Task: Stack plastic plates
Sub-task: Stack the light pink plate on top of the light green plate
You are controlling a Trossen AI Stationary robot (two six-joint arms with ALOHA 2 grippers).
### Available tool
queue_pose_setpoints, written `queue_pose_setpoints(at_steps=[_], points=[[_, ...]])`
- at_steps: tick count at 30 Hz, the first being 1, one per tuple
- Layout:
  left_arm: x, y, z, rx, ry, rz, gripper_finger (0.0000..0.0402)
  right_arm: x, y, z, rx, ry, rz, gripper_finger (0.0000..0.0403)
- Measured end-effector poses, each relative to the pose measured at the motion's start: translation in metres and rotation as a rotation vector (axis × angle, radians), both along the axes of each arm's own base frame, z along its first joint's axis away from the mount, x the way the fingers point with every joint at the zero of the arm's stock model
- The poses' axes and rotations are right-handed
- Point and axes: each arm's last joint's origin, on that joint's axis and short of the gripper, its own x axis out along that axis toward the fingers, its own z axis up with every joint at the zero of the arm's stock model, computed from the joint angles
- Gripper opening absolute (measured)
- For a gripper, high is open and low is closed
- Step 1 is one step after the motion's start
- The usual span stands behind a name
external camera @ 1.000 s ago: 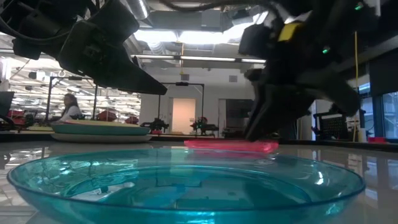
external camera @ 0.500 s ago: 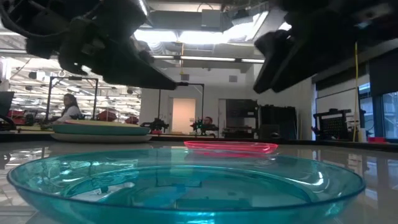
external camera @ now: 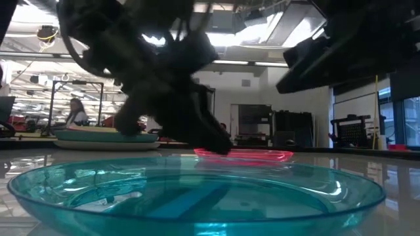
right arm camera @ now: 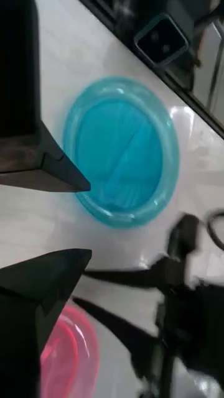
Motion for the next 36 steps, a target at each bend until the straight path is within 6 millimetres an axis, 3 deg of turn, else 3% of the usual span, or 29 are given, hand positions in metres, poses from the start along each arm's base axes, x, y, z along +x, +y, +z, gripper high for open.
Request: queue_pose_setpoints(at_steps=[6,17,20,30,36], points=[[0.009,0.004,-0.009,0.131,-0.008,0.148,0.0096,0.001,-0.002,0.000,-0.026,-0.026,-0.057,0.0150],[0.008,-0.003,0.002,0.200,-0.048,0.138,0.0096,0.001,-0.002,0.000,-0.047,-0.033,-0.062,0.0150],[0.009,0.007,0.001,0.236,-0.039,0.188,0.0096,0.001,-0.002,0.000,-0.048,-0.033,-0.063,0.0150],[0.014,0.045,-0.012,0.068,0.063,0.192,0.0093,0.001,-0.003,0.000,-0.057,-0.036,-0.077,0.0150],[0.014,0.045,-0.013,0.061,0.063,0.199,0.0044,0.001,-0.004,0.000,-0.085,-0.046,-0.098,0.0150]])
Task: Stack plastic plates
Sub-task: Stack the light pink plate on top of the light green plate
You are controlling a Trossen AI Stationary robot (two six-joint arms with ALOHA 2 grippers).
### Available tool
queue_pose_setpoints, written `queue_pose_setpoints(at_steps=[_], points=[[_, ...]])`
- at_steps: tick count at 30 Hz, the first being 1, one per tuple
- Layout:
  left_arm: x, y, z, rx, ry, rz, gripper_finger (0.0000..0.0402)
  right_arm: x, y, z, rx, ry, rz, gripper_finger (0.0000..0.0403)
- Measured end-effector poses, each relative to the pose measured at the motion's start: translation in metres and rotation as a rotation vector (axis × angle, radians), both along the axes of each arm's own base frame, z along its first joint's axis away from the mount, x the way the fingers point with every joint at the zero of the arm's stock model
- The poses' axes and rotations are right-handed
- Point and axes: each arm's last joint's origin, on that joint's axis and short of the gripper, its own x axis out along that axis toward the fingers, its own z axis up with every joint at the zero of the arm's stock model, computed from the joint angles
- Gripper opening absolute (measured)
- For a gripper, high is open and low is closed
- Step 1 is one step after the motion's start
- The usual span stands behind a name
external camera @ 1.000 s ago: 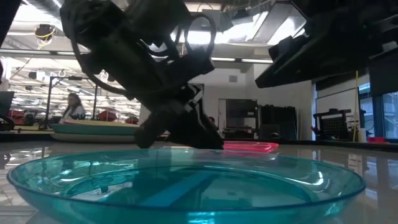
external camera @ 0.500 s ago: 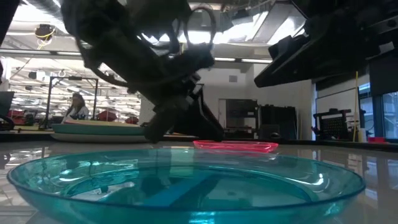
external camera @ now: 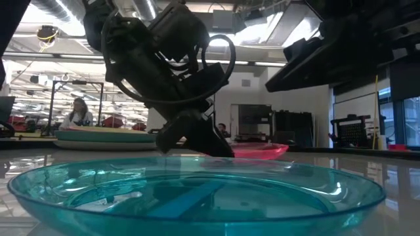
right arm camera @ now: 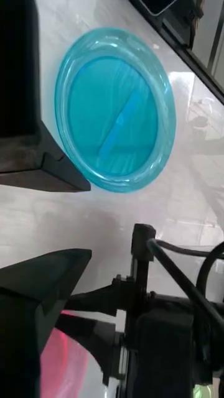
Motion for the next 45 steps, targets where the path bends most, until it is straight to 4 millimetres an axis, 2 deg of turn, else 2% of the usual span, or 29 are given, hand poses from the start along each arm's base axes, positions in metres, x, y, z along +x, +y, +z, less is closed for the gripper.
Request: queue_pose_setpoints(at_steps=[3,9,15,20,27,33,37,40,45], points=[[0.000,0.001,0.000,0.030,0.000,0.026,0.0010,0.000,0.000,0.000,-0.009,-0.003,-0.006,0.0150],[-0.004,-0.009,0.005,0.066,-0.005,0.064,0.0005,0.000,0.000,0.000,-0.012,-0.005,-0.012,0.0150],[-0.021,-0.024,0.042,0.108,-0.006,0.091,0.0003,0.000,0.000,0.000,-0.012,-0.004,-0.012,0.0150],[-0.045,-0.021,0.067,0.166,0.077,0.186,0.0003,0.000,0.000,0.000,-0.011,-0.003,-0.012,0.0150],[-0.088,0.001,0.091,0.285,0.202,0.387,0.0003,0.000,-0.002,0.000,-0.029,-0.007,-0.044,0.0150],[-0.142,0.038,0.093,0.223,0.164,0.543,0.0004,-0.001,-0.002,-0.003,-0.029,0.017,-0.060,0.0150],[-0.176,0.059,0.087,0.186,0.111,0.646,0.0004,-0.001,-0.003,-0.003,-0.044,0.006,-0.088,0.0150],[-0.191,0.069,0.082,0.167,0.070,0.705,0.0004,-0.001,-0.004,-0.002,-0.053,0.001,-0.106,0.0150],[-0.202,0.081,0.072,0.145,0.063,0.764,0.0004,0.000,-0.004,-0.002,-0.054,-0.009,-0.114,0.0150]])
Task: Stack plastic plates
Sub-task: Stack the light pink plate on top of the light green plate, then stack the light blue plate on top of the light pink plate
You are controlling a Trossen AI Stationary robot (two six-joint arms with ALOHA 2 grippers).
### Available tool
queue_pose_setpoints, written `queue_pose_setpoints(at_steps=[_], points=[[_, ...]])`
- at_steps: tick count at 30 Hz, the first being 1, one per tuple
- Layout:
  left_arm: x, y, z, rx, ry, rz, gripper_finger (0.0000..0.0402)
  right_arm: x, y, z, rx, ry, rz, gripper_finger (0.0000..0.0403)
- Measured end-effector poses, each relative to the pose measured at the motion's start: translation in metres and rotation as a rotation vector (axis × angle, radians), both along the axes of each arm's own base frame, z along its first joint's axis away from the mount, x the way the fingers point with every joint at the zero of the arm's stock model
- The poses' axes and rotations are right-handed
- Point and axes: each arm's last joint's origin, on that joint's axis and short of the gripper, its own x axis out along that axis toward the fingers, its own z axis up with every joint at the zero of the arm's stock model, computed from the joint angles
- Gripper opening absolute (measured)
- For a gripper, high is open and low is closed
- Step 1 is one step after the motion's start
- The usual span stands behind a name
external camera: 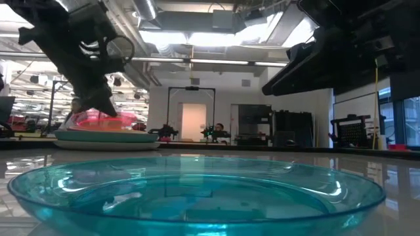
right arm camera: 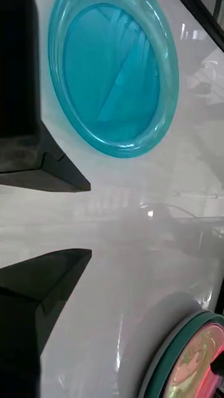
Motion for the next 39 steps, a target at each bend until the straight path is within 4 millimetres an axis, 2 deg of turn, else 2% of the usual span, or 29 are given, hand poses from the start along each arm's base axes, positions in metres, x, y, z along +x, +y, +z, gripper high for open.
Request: queue_pose_setpoints(at_steps=[4,8,16,19,23,28,33,39], points=[[-0.003,0.007,-0.004,-0.029,0.001,0.028,0.0014,0.000,0.000,0.000,-0.002,0.004,0.000,0.0150],[0.002,0.010,-0.002,-0.100,-0.077,-0.004,0.0047,0.000,0.000,-0.001,-0.004,0.009,0.002,0.0150],[0.020,0.001,0.007,-0.369,-0.316,-0.250,0.0104,0.000,0.000,-0.001,-0.004,0.009,0.002,0.0150],[0.030,-0.011,0.010,-0.463,-0.397,-0.386,0.0112,0.000,0.000,-0.001,-0.003,0.009,0.003,0.0150],[0.045,-0.031,0.010,-0.488,-0.458,-0.519,0.0110,0.000,0.000,-0.001,-0.002,0.006,0.003,0.0150],[0.061,-0.061,-0.001,-0.528,-0.483,-0.633,0.0101,0.000,0.000,0.000,-0.001,0.004,0.003,0.0150],[0.083,-0.090,-0.013,-0.567,-0.421,-0.668,0.0094,0.000,0.000,0.000,-0.001,0.004,0.003,0.0150],[0.117,-0.117,-0.022,-0.588,-0.346,-0.714,0.0090,0.000,0.000,0.000,-0.001,0.004,0.003,0.0150]])
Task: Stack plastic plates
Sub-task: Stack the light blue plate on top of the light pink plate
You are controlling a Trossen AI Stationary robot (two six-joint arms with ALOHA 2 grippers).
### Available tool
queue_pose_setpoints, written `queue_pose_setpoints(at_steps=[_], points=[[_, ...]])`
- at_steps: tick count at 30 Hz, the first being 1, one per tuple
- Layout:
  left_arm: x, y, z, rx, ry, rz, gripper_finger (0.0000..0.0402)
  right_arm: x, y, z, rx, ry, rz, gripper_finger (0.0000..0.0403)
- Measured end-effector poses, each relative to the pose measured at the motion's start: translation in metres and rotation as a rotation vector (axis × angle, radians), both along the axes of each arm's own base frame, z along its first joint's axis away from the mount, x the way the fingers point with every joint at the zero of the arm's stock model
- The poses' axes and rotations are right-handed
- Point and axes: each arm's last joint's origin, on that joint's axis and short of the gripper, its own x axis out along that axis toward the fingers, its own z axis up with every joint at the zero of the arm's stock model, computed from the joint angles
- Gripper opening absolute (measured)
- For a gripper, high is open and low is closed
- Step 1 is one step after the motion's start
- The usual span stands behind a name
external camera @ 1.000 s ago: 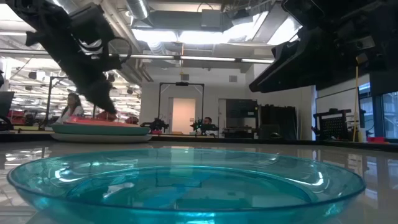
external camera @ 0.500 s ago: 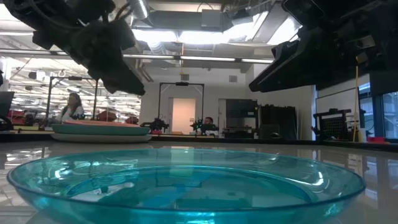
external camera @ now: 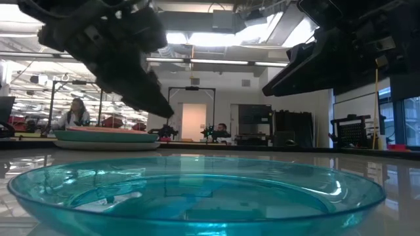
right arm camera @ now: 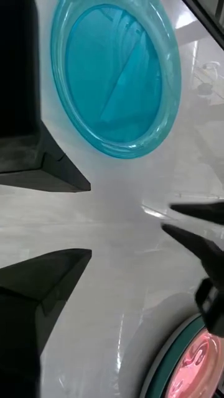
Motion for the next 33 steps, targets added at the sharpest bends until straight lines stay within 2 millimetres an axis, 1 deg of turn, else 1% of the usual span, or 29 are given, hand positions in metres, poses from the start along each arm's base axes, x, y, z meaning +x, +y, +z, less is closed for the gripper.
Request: queue_pose_setpoints(at_steps=[6,8,11,14,18,26,33], points=[[0.035,-0.013,-0.010,-0.008,0.053,-0.004,0.0089,0.000,0.000,0.000,0.000,0.001,0.000,0.0150],[0.043,-0.016,-0.014,-0.040,0.070,-0.005,0.0089,0.000,0.000,0.000,-0.001,0.002,0.000,0.0150],[0.051,-0.021,-0.020,-0.091,0.097,-0.061,0.0089,0.000,0.000,-0.001,-0.003,0.007,0.000,0.0150],[0.054,-0.024,-0.027,-0.123,0.124,-0.100,0.0089,0.000,0.000,-0.001,-0.003,0.007,0.000,0.0150],[0.054,-0.025,-0.031,-0.137,0.139,-0.089,0.0089,0.000,0.000,-0.001,-0.003,0.006,0.000,0.0150],[0.054,-0.028,-0.031,-0.141,0.143,-0.096,0.0089,0.000,-0.001,0.000,-0.010,0.002,-0.013,0.0150],[0.056,-0.029,-0.044,-0.188,0.175,-0.097,0.0089,0.000,-0.001,0.000,-0.014,0.001,-0.018,0.0150]])
